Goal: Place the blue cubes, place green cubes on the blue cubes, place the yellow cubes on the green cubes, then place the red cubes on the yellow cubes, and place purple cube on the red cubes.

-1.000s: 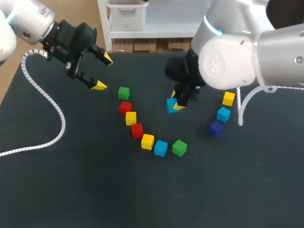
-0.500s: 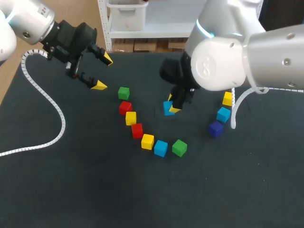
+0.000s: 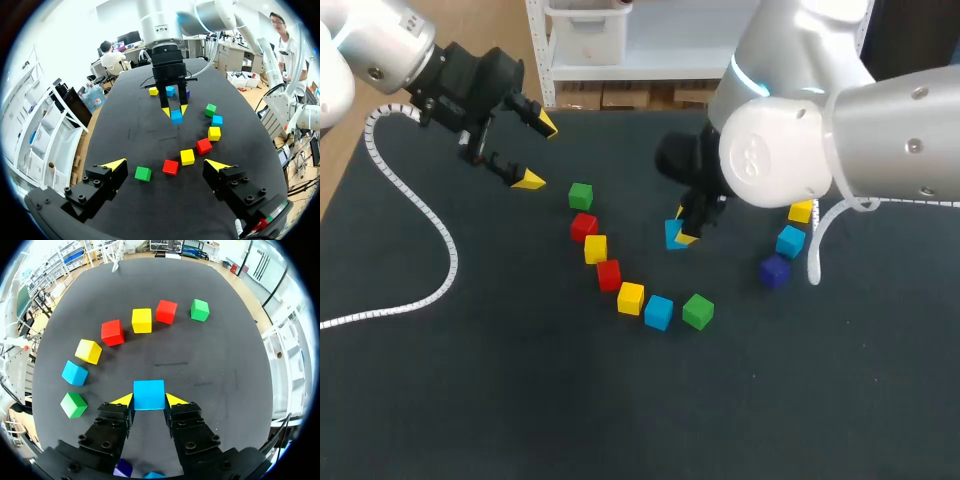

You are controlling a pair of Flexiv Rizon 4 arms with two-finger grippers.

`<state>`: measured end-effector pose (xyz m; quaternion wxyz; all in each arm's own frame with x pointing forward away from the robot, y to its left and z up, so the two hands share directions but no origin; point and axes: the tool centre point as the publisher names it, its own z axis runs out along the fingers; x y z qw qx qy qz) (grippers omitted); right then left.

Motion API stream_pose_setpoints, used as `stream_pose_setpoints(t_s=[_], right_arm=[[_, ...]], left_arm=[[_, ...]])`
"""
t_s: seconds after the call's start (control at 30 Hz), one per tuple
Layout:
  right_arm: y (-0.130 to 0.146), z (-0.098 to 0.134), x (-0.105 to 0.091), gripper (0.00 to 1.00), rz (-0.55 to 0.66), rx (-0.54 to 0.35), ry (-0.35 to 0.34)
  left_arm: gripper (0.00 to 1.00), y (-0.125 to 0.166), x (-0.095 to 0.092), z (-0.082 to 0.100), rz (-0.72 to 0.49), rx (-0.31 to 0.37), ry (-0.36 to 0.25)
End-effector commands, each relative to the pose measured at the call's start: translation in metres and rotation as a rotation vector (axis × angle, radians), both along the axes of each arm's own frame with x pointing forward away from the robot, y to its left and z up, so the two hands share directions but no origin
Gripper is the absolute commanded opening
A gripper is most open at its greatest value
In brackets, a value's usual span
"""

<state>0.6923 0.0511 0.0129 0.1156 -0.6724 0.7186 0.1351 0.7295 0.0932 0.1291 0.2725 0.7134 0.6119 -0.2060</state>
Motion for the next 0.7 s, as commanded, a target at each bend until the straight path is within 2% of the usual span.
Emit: stream_pose_setpoints(t_s=[0.03, 0.7], right_arm=[[-0.0002, -0.0039, 0.0007, 0.0, -0.003, 0.001, 0.001], [-0.0029, -0.0096, 0.0056, 0.0, 0.004, 0.001, 0.015]], left_arm=[[1.0, 0.0001, 0.0021, -0.0001, -0.003, 0.002, 0.003], [1.0, 0.0001, 0.0021, -0.0001, -0.003, 0.002, 0.003]])
